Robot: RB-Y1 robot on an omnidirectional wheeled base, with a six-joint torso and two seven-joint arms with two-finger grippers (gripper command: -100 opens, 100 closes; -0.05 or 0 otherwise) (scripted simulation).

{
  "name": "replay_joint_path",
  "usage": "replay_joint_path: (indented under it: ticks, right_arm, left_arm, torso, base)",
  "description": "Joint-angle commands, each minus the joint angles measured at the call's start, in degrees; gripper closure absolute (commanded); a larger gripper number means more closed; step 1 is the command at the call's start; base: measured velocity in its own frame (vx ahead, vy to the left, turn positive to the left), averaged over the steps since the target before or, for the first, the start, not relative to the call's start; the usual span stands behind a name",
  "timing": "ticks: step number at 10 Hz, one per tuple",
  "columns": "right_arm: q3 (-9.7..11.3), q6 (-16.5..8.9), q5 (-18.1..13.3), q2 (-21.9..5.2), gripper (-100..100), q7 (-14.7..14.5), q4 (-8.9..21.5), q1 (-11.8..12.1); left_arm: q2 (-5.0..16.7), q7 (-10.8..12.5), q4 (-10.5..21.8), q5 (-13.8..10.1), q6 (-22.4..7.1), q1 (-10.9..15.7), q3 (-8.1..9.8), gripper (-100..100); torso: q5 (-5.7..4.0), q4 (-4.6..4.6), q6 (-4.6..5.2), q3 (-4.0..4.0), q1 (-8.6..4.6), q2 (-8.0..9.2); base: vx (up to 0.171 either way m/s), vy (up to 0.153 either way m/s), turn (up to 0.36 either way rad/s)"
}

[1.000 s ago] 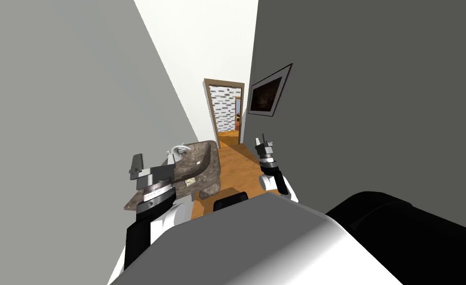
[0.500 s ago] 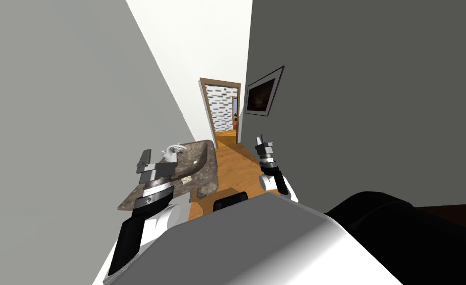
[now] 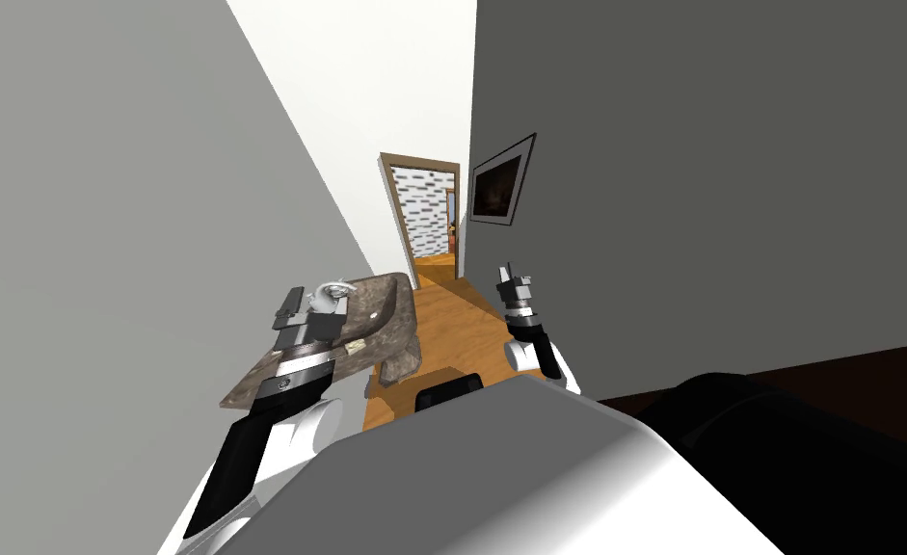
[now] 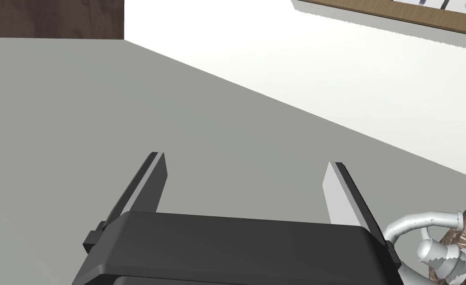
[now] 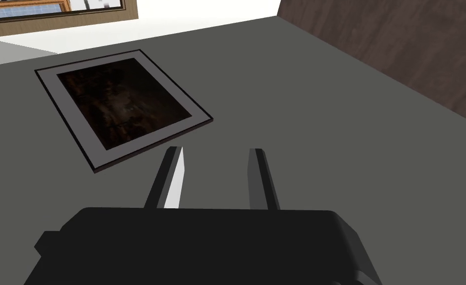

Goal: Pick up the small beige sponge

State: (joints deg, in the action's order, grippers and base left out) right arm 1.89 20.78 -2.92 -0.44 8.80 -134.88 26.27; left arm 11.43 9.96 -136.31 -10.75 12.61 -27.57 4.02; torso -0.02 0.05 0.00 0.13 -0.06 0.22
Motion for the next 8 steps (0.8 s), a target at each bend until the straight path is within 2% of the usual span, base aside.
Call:
replay_joint_path:
  ticks: [1, 2, 3, 4, 5, 8]
  right_arm:
    - [0.00, 0.00, 0.00, 0.00, 0, 0.00, 0.00, 0.00]
    - [0.00, 0.00, 0.00, 0.00, 0, 0.00, 0.00, 0.00]
    - [0.00, 0.00, 0.00, 0.00, 0, 0.00, 0.00, 0.00]
    - [0.00, 0.00, 0.00, 0.00, 0, 0.00, 0.00, 0.00]
    - [0.00, 0.00, 0.00, 0.00, 0, 0.00, 0.00, 0.00]
    - [0.00, 0.00, 0.00, 0.00, 0, 0.00, 0.00, 0.00]
  left_arm:
    - [0.96, 0.17, -0.55, -0.78, -2.86, 0.46, 0.63, -100]
    - [0.96, 0.17, -0.55, -0.78, -3.44, 0.46, 0.63, -100]
    - [1.74, 0.35, -1.00, -1.51, -5.66, 0.84, 1.27, -100]
    - [1.74, 0.35, -1.00, -1.51, -6.27, 0.84, 1.27, -100]
    - [2.46, 0.55, -1.43, -2.27, -8.46, 1.21, 1.96, -100]
    - [3.15, 0.76, -1.80, -3.07, -12.38, 1.54, 2.69, -100]
  torso:
    - [0.00, 0.00, 0.00, 0.00, 0.00, 0.00]
    - [0.00, 0.00, 0.01, 0.00, -0.03, 0.01]
    - [0.00, 0.00, 0.00, 0.00, -0.01, 0.01]
    - [-0.01, 0.00, 0.01, 0.00, -0.04, 0.00]
    - [-0.01, 0.00, 0.00, 0.00, -0.02, 0.01]
    - [-0.01, -0.01, 0.01, -0.01, -0.03, -0.02]
  base:
    - [-0.057, -0.031, -0.078]
    - [-0.055, -0.025, -0.057]
    - [-0.055, -0.035, -0.085]
    - [-0.055, -0.028, -0.058]
    - [-0.050, -0.037, -0.087]
    - [-0.048, -0.028, -0.054]
